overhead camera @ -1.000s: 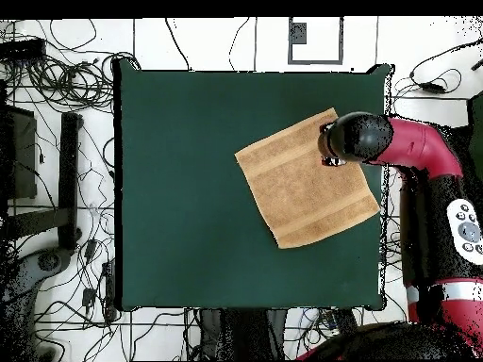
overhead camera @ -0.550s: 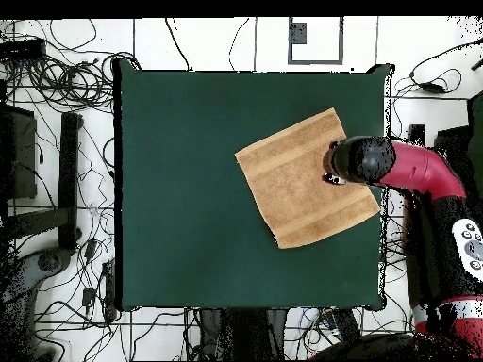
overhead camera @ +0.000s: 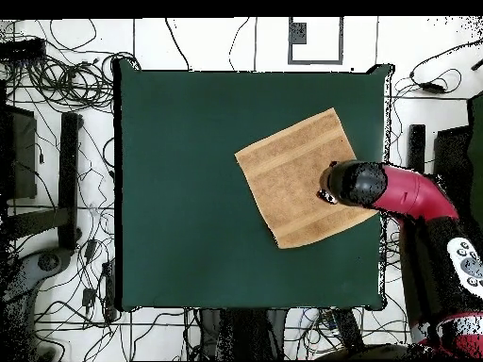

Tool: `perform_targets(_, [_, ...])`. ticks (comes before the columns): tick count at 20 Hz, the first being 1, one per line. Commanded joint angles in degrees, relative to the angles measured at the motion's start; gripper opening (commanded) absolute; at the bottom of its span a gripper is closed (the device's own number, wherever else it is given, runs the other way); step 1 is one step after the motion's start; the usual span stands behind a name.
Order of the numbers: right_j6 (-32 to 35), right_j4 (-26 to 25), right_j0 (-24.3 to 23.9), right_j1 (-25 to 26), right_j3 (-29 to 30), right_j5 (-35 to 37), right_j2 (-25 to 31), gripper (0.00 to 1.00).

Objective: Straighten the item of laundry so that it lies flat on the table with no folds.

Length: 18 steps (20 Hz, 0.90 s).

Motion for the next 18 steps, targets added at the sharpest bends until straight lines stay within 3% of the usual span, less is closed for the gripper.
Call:
perform_targets(1, [24.8,3.2,4.7,-2.5,14.6,-7.0,-3.4,1.00])
perform_targets(10, [30.3,4.6,7.5,-7.4,24.2,-11.4,-8.2,1.00])
perform_targets(18, [33.2,5.1,8.9,-6.8,26.3,-15.3,-9.8,1.00])
